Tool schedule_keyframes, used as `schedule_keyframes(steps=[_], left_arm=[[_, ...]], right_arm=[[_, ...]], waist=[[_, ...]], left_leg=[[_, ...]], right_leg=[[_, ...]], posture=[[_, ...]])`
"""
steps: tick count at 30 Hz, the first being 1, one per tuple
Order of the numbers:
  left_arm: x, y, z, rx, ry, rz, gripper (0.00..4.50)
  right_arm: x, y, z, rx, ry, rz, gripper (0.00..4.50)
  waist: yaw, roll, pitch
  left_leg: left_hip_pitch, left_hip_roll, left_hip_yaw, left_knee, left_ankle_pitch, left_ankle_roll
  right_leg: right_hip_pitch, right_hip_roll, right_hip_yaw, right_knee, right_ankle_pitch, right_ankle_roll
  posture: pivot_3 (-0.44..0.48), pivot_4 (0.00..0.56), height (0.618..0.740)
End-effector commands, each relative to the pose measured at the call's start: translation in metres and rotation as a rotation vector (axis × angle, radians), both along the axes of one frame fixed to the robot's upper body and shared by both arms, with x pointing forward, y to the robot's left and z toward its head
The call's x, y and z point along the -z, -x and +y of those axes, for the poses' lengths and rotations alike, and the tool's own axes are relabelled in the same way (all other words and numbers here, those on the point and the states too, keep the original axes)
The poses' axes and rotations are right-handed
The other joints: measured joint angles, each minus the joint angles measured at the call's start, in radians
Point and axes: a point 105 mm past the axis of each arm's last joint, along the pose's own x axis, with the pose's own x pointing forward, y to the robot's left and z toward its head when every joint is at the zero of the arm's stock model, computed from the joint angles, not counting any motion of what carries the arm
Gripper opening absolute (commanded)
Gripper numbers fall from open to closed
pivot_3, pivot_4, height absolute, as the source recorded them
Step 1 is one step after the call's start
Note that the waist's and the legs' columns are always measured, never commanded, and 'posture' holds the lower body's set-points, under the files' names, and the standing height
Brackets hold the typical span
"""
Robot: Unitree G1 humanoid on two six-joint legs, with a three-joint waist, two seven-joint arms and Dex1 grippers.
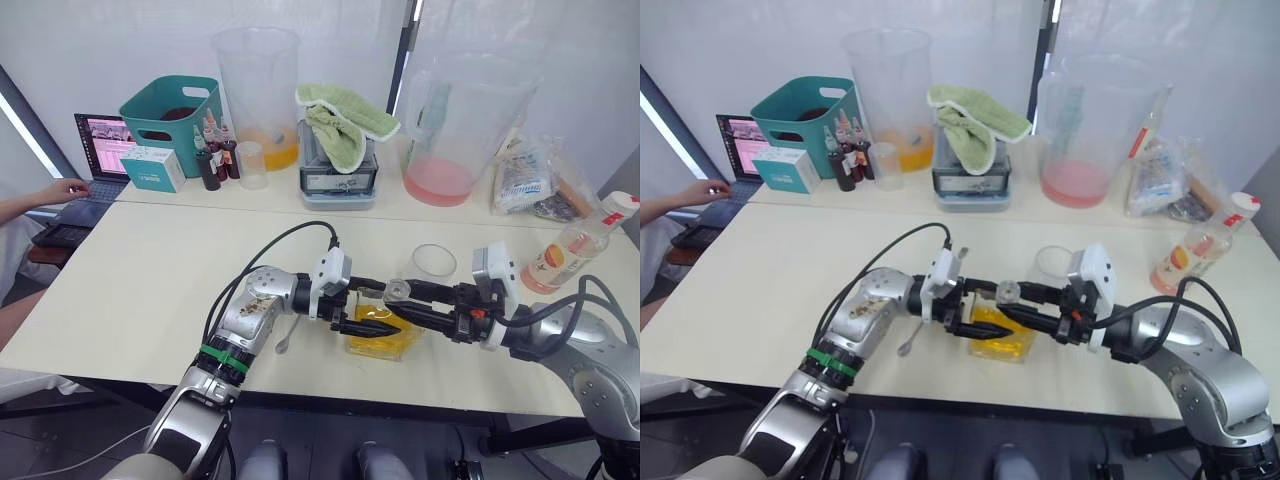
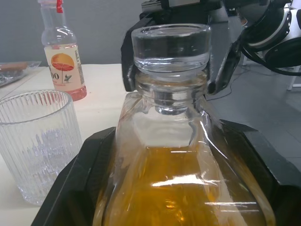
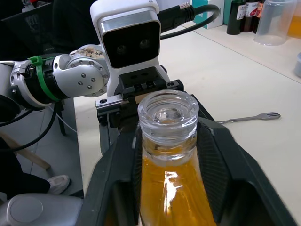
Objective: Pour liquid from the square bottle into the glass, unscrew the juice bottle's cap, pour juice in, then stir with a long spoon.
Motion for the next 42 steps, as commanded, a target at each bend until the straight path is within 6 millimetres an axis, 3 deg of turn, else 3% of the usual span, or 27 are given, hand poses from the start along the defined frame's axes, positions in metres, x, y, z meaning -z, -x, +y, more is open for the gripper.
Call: schedule_keyframes(steps=[1,17,24,31,42], left_arm=[[0.002,0.0,0.0,0.006,-0.035,-0.015,2.84],[0.001,-0.002,0.002,-0.002,-0.039,-0.014,2.84],[0.002,-0.002,0.002,-0.001,-0.044,-0.013,2.84],[0.003,-0.002,0.002,0.002,-0.052,-0.016,2.84],[0.009,0.0,0.004,0.009,-0.07,-0.007,2.84]], right_arm=[[-0.011,0.001,0.005,0.0,-0.003,-0.073,3.1],[-0.018,0.005,0.011,-0.022,-0.05,-0.078,3.11],[-0.02,0.006,0.012,-0.022,-0.064,-0.086,1.06],[-0.027,0.009,0.014,-0.029,-0.077,-0.109,1.06],[-0.057,0.016,0.009,0.017,-0.121,-0.194,1.06]], waist=[[0.0,0.0,0.0],[-0.001,0.0,0.0],[-0.001,0.0,0.0],[-0.001,0.0,0.0],[-0.001,0.0,0.0]], left_leg=[[0.0,0.0,0.0,0.0,0.0,0.0],[0.0,0.0,0.0,0.0,0.0,0.0],[0.0,0.0,0.0,0.0,0.0,0.0],[0.0,0.0,0.0,0.0,0.0,0.0],[-0.003,0.0,0.0,0.0,0.0,0.0]], right_leg=[[0.0,0.0,0.0,0.0,0.0,0.0],[0.0,0.0,0.0,0.0,0.0,0.0],[0.0,0.0,0.0,0.0,0.0,0.0],[0.0,0.0,0.0,0.0,0.0,0.0],[-0.002,0.0,0.0,0.0,0.0,0.0]], posture=[[0.0,0.15,0.74],[0.0,0.15,0.74],[0.0,0.15,0.74],[0.0,0.15,0.74],[0.0,0.15,0.74]])
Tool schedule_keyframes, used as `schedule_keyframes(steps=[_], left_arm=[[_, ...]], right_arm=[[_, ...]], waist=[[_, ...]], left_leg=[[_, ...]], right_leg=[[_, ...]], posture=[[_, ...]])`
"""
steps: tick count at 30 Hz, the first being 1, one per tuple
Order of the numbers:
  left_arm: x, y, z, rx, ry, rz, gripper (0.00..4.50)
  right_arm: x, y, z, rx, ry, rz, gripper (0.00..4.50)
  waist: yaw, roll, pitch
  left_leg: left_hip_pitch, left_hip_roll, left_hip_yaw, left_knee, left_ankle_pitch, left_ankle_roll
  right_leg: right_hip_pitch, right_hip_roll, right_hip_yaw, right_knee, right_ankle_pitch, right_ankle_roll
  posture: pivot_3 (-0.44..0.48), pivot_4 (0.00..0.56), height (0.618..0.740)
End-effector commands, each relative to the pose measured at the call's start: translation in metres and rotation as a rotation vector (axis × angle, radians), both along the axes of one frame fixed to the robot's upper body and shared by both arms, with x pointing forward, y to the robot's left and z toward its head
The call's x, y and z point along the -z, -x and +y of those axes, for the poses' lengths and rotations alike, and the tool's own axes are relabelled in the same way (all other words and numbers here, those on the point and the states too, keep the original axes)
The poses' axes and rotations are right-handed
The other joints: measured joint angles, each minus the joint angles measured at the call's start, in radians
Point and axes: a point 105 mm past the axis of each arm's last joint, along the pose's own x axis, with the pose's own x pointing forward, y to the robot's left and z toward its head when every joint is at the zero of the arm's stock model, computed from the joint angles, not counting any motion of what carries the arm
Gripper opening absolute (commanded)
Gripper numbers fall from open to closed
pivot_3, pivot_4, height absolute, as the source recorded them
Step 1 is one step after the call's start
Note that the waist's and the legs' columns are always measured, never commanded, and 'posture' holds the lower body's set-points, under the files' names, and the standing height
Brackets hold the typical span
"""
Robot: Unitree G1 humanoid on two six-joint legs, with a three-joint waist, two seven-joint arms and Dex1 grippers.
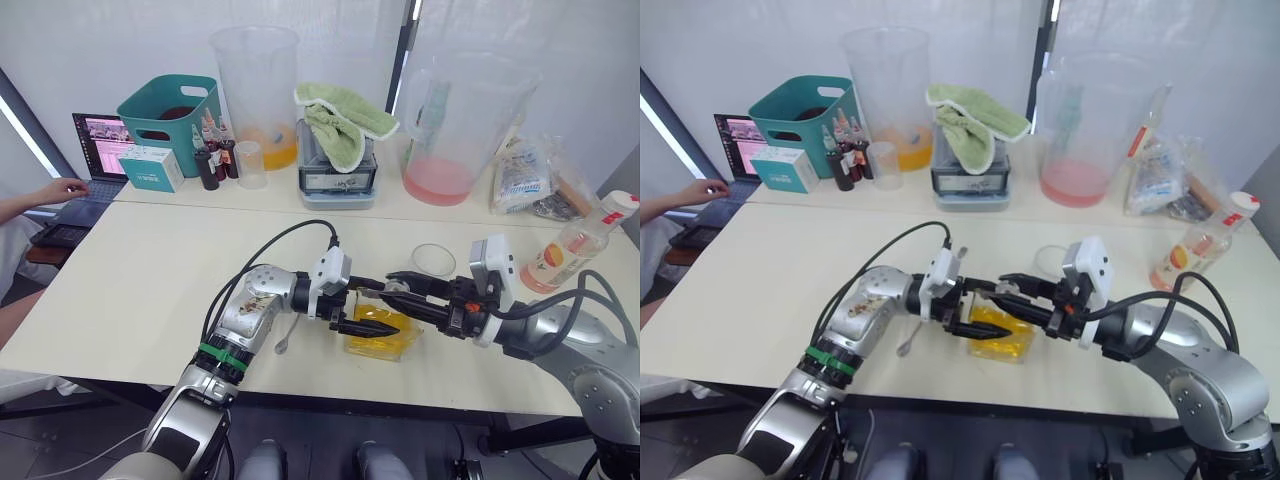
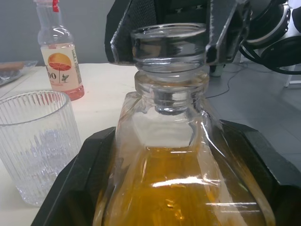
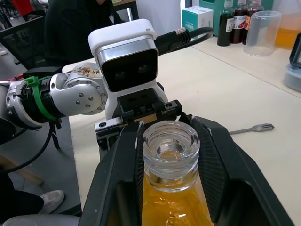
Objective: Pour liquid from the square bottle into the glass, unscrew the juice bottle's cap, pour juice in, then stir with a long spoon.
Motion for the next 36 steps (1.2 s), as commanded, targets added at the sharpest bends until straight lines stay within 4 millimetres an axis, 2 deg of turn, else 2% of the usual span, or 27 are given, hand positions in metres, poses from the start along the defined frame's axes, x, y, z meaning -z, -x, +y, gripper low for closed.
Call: schedule_keyframes(steps=[1,8,22,32,36], left_arm=[[0.011,0.0,0.003,-0.001,-0.062,0.003,2.84],[0.015,0.001,0.002,0.008,-0.076,0.013,2.84],[0.024,0.006,0.002,0.032,-0.119,0.026,2.84],[0.026,0.007,0.003,0.034,-0.133,0.028,2.84],[0.027,0.007,0.004,0.034,-0.14,0.027,2.84]], right_arm=[[-0.045,0.012,-0.001,-0.007,-0.067,-0.198,1.06],[-0.049,0.01,-0.008,0.061,-0.069,-0.226,1.06],[-0.061,0.014,-0.012,0.087,-0.016,-0.307,1.06],[-0.073,0.016,-0.011,0.073,-0.073,-0.314,1.06],[-0.075,0.013,-0.013,0.082,-0.125,-0.254,1.06]], waist=[[0.0,0.0,0.0],[0.001,0.0,0.0],[0.001,0.0,0.0],[0.001,0.0,0.0],[0.0,0.001,0.0]], left_leg=[[0.0,0.0,0.0,0.0,0.0,0.0],[-0.003,0.0,0.0,0.0,0.0,0.0],[-0.003,0.0,-0.001,0.0,0.0,0.0],[-0.003,0.0,-0.001,0.0,0.0,0.0],[-0.003,0.0,-0.001,0.0,0.0,0.0]], right_leg=[[0.0,0.0,0.0,0.0,0.0,0.0],[-0.001,0.0,0.0,0.0,0.0,0.0],[-0.002,0.0,0.0,-0.001,0.0,0.0],[-0.002,0.0,0.0,-0.001,0.0,0.0],[-0.001,0.0,0.0,-0.001,0.0,0.0]], posture=[[0.0,0.15,0.74],[0.0,0.15,0.74],[0.0,0.15,0.74],[0.0,0.15,0.74],[0.0,0.15,0.74]])
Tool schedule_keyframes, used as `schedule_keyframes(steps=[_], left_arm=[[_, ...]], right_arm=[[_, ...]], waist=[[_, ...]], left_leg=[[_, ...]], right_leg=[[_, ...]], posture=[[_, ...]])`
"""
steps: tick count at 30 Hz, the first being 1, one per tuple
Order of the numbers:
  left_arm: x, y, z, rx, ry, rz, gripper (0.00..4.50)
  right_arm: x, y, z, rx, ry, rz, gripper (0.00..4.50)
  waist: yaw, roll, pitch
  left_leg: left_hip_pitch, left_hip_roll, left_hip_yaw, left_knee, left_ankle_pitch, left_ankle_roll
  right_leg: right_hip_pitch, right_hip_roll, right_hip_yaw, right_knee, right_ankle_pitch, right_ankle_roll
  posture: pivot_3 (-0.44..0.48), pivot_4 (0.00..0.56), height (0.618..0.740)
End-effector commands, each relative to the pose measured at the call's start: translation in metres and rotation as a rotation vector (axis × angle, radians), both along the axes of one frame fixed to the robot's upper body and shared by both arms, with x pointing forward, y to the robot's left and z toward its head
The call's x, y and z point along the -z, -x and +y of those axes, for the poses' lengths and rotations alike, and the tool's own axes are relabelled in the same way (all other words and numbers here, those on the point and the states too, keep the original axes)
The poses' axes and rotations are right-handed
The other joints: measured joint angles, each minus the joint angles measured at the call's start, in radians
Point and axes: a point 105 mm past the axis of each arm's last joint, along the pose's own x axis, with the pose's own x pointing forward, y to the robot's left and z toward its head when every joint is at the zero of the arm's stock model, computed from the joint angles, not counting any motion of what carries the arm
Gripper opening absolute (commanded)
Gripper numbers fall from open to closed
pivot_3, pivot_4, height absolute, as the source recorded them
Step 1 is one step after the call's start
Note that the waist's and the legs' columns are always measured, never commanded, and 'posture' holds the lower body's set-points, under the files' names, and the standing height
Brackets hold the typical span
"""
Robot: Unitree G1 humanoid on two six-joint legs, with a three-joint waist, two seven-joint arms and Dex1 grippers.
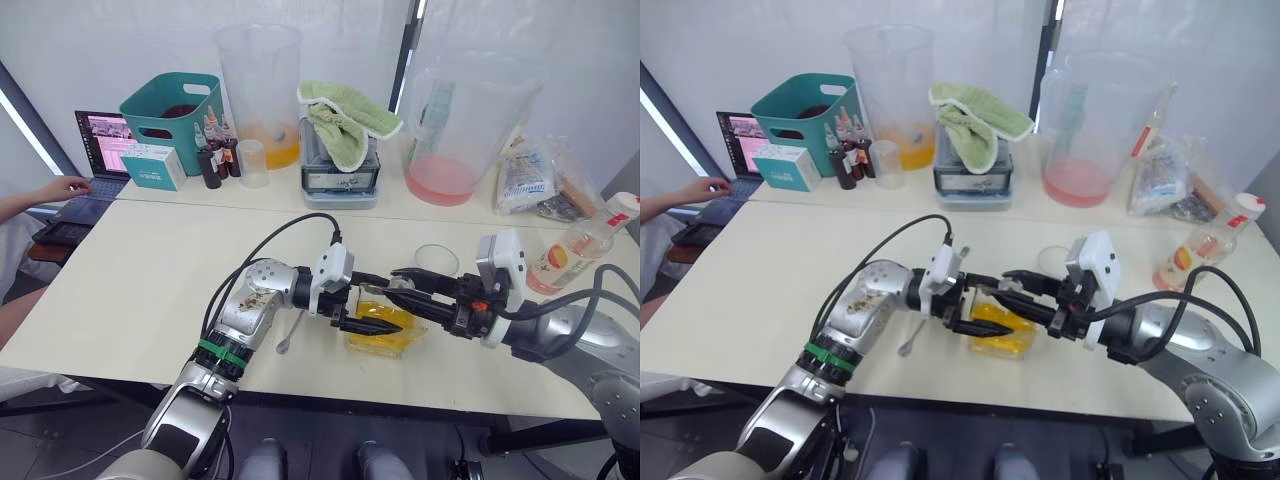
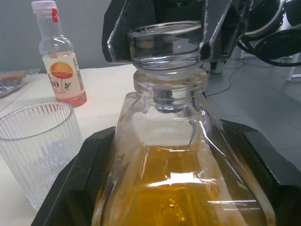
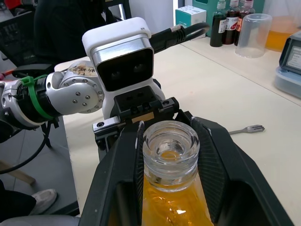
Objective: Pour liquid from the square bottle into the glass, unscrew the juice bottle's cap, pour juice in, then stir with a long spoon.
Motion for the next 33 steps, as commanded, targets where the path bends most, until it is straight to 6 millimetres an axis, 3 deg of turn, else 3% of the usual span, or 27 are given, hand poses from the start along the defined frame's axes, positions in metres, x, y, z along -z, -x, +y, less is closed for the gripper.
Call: schedule_keyframes(steps=[1,10,15,18,20,24,26,30,33], left_arm=[[0.026,0.005,0.003,0.015,-0.1,0.054,2.84],[0.029,0.005,0.003,0.014,-0.11,0.054,2.84],[0.028,0.005,0.002,0.013,-0.106,0.052,2.84],[0.027,0.004,0.002,0.012,-0.101,0.048,2.84],[0.026,0.003,0.002,0.011,-0.1,0.047,2.84],[0.023,0.001,0.003,0.01,-0.088,0.044,2.84],[0.022,0.001,0.002,0.011,-0.086,0.042,2.84],[0.021,0.001,0.0,0.014,-0.084,0.038,2.84],[0.02,0.002,0.001,0.012,-0.081,0.032,2.84]], right_arm=[[-0.047,0.007,-0.011,0.04,-0.081,-0.18,1.06],[-0.039,0.007,-0.013,0.056,-0.059,-0.139,1.06],[-0.032,0.001,-0.034,0.15,-0.055,-0.129,1.06],[-0.007,-0.008,-0.085,0.373,-0.022,-0.065,1.06],[0.0,-0.008,-0.099,0.427,-0.012,-0.052,1.06],[0.047,-0.018,-0.176,0.811,0.029,0.058,1.06],[0.068,-0.022,-0.201,0.943,0.054,0.09,1.06],[0.09,-0.025,-0.221,1.041,0.064,0.103,1.06],[0.118,-0.027,-0.233,1.091,0.079,0.17,1.06]], waist=[[0.0,0.0,0.0],[0.0,-0.004,-0.002],[0.001,-0.004,-0.002],[0.007,-0.004,-0.002],[0.004,-0.004,-0.003],[0.002,-0.002,-0.003],[0.001,-0.002,-0.003],[-0.001,0.003,-0.005],[-0.001,0.004,-0.005]], left_leg=[[0.0,0.0,0.0,0.0,0.0,0.0],[0.004,0.002,-0.001,-0.001,-0.001,0.002],[0.004,0.002,-0.001,-0.001,-0.001,0.002],[0.004,0.002,-0.002,-0.001,-0.001,0.002],[0.004,0.001,-0.002,-0.001,-0.001,0.002],[0.006,0.001,-0.001,-0.001,-0.001,0.002],[0.006,0.001,0.0,-0.001,-0.001,0.002],[0.006,0.001,0.001,-0.001,-0.001,0.002],[0.006,0.001,0.002,-0.001,-0.001,0.002]], right_leg=[[0.0,0.0,0.0,0.0,0.0,0.0],[0.004,0.002,-0.001,0.0,0.0,0.0],[0.004,0.002,-0.001,0.0,0.0,0.0],[0.004,0.002,-0.001,0.0,0.0,0.0],[0.005,0.002,-0.001,-0.001,0.0,0.0],[0.005,0.002,0.0,-0.001,0.0,0.0],[0.006,0.002,0.0,-0.002,0.0,0.0],[0.006,0.002,0.002,-0.003,0.0,0.0],[0.006,0.002,0.002,-0.003,0.0,0.0]], posture=[[0.0,0.15,0.74],[0.0,0.15,0.74],[0.0,0.15,0.74],[0.0,0.15,0.74],[0.0,0.15,0.74],[0.0,0.15,0.74],[0.0,0.15,0.74],[0.0,0.15,0.74],[0.0,0.15,0.74]])
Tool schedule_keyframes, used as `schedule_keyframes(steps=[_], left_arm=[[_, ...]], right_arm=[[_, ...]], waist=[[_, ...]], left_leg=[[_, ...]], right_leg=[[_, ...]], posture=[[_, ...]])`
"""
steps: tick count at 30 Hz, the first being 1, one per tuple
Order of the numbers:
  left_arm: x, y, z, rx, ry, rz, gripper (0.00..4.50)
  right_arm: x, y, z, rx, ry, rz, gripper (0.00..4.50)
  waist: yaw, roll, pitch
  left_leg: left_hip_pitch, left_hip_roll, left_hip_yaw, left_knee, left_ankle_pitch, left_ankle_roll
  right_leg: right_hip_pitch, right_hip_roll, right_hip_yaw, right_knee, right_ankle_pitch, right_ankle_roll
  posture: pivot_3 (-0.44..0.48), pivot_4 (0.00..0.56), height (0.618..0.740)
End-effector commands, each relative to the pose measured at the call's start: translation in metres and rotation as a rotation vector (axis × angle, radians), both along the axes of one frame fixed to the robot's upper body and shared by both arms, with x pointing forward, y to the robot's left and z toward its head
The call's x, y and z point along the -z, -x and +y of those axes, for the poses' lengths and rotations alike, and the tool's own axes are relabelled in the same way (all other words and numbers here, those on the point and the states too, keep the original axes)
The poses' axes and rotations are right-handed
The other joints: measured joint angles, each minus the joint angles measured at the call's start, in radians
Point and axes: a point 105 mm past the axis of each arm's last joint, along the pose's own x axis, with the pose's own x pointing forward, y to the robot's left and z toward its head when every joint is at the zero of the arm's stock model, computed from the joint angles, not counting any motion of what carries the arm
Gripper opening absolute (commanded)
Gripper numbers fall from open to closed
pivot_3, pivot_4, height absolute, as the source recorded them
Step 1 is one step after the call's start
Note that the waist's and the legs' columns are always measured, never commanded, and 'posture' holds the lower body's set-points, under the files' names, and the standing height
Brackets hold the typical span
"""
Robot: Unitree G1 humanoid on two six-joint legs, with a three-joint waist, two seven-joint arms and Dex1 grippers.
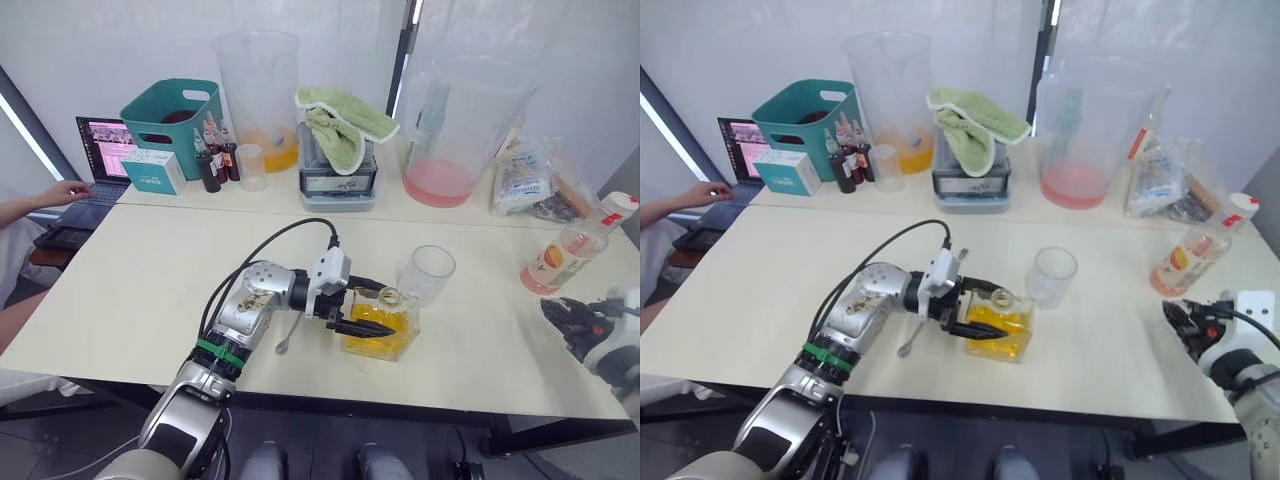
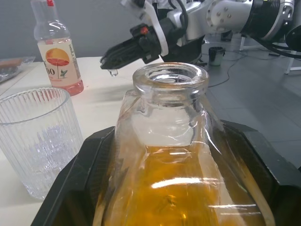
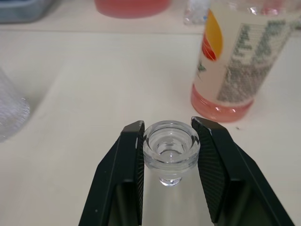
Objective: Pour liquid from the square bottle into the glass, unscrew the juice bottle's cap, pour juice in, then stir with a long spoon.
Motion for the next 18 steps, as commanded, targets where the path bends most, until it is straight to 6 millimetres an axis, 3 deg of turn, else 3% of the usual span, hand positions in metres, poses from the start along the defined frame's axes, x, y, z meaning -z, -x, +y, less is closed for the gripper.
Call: schedule_keyframes(steps=[1,10,16,18], left_arm=[[0.016,0.004,0.0,0.009,-0.075,0.022,2.84],[0.016,0.002,0.002,-0.012,-0.072,0.024,2.84],[0.016,0.001,0.003,-0.016,-0.068,0.025,2.84],[0.016,0.001,0.003,-0.016,-0.068,0.025,2.84]], right_arm=[[0.014,-0.004,-0.011,0.045,0.023,0.012,1.06],[0.048,-0.002,-0.014,0.044,-0.003,0.141,1.06],[0.03,-0.006,-0.012,0.036,0.002,0.027,1.06],[0.02,-0.006,-0.01,0.032,0.008,-0.023,2.12]], waist=[[0.0,0.0,0.0],[-0.001,0.001,0.0],[-0.003,0.001,0.0],[-0.003,0.001,0.0]], left_leg=[[0.0,0.0,0.0,0.0,0.0,0.0],[0.001,0.0,0.0,0.0,0.0,0.0],[0.004,0.0,-0.001,0.0,0.0,0.0],[0.004,0.0,-0.001,0.0,0.0,0.0]], right_leg=[[0.0,0.0,0.0,0.0,0.0,0.0],[0.002,0.0,0.0,-0.001,0.0,0.0],[0.007,0.0,0.0,-0.003,0.0,0.001],[0.007,0.0,0.0,-0.003,-0.001,0.001]], posture=[[0.0,0.15,0.74],[0.0,0.15,0.74],[0.0,0.15,0.74],[0.0,0.15,0.74]])
